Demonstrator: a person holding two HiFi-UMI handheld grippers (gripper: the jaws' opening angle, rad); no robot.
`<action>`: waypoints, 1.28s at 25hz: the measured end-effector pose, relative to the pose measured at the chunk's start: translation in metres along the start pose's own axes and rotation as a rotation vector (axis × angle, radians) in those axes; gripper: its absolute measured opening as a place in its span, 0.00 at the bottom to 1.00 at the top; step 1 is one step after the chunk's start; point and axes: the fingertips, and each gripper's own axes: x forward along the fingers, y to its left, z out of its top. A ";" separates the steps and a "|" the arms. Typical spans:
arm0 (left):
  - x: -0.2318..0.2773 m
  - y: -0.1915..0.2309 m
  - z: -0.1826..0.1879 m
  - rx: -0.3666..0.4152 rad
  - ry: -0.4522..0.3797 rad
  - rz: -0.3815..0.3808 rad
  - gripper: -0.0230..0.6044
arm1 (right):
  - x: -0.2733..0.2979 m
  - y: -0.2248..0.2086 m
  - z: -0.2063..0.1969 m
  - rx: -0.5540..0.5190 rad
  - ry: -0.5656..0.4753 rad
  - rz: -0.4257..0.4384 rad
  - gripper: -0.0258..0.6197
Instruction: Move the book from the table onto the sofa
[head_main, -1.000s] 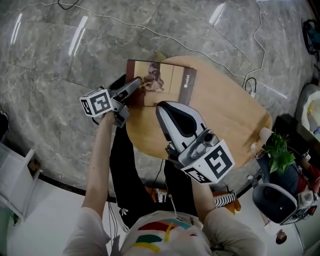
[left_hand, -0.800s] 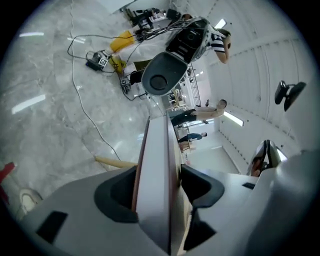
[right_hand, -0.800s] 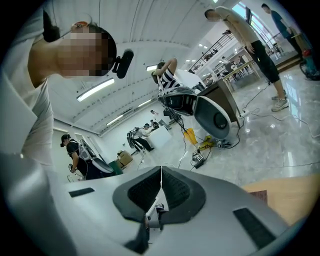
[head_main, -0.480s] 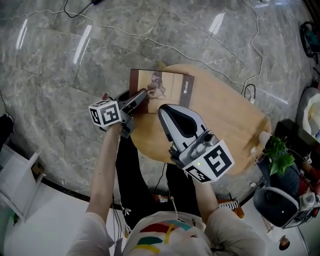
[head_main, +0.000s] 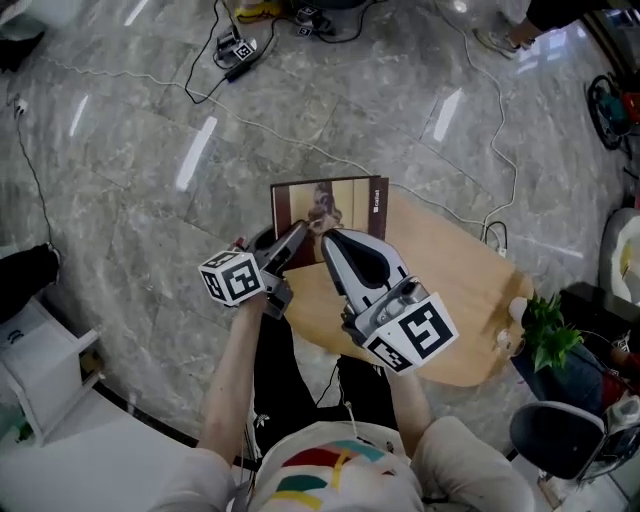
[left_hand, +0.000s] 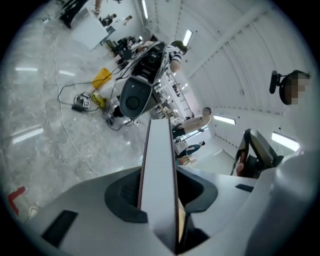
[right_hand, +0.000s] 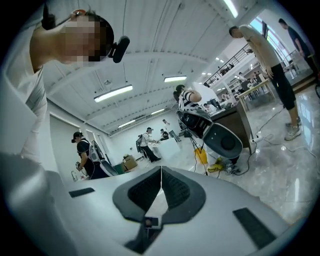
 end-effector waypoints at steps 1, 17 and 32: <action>-0.005 -0.020 0.014 0.037 -0.036 0.003 0.28 | -0.005 0.006 0.015 -0.018 -0.015 -0.001 0.06; -0.157 -0.369 0.139 1.007 -0.714 0.342 0.28 | -0.112 0.092 0.206 -0.338 -0.346 -0.085 0.06; -0.222 -0.457 0.070 1.160 -0.992 0.560 0.28 | -0.167 0.131 0.176 -0.348 -0.330 0.072 0.06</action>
